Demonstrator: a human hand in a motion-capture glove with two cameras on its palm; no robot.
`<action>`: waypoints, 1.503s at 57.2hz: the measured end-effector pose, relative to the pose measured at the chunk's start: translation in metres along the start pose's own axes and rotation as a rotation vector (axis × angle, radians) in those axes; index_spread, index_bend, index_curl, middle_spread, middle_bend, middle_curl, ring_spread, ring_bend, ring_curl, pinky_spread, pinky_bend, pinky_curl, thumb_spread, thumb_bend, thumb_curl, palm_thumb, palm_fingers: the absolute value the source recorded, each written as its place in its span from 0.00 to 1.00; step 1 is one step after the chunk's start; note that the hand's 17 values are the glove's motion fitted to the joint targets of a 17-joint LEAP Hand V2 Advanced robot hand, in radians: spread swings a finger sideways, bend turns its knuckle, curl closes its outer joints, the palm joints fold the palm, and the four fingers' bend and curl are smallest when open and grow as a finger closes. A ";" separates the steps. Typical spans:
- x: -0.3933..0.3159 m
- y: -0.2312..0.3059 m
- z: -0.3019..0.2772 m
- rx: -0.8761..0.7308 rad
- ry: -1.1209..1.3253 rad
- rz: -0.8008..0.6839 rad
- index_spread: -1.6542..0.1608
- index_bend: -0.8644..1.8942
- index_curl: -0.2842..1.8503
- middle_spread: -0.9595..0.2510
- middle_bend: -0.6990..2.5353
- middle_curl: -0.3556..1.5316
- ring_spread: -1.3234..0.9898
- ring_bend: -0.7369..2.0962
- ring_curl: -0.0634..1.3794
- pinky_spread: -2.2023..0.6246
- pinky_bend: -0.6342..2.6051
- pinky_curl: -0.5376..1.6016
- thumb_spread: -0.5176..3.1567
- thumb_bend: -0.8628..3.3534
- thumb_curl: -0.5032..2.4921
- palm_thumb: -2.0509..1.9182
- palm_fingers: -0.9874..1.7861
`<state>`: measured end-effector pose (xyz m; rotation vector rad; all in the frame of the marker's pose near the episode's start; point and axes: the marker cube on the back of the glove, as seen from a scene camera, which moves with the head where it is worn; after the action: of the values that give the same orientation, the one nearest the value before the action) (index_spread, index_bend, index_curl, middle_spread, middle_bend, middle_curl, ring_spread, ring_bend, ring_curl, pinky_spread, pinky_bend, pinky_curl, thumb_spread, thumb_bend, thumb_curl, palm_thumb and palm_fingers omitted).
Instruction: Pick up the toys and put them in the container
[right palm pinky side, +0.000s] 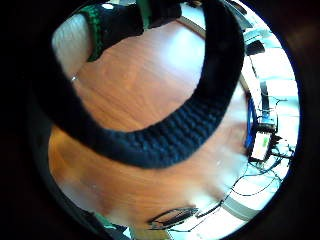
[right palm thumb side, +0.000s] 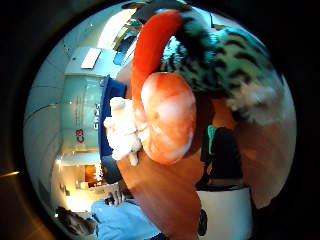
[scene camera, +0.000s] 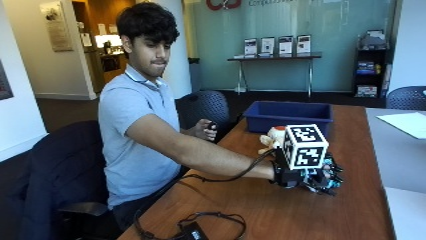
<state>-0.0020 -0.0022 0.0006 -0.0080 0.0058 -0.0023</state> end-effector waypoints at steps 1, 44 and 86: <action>-0.001 -0.001 0.000 -0.004 0.003 -0.001 0.84 0.32 0.13 0.78 0.25 0.20 0.56 0.33 0.06 0.79 0.39 0.31 0.26 0.24 0.17 0.56 0.37; 0.020 -0.012 -0.048 0.231 0.065 0.202 0.83 0.37 0.15 0.76 0.42 0.39 0.48 0.65 0.33 0.67 0.52 0.42 0.57 0.37 0.30 0.68 0.68; -0.424 -0.044 -0.086 0.188 -0.165 -0.537 0.85 0.38 0.22 0.79 0.42 0.45 0.49 0.66 0.38 0.66 0.53 0.46 0.52 0.36 0.36 0.70 0.69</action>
<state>-0.4263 -0.0459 -0.0822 0.1782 -0.1620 -0.5395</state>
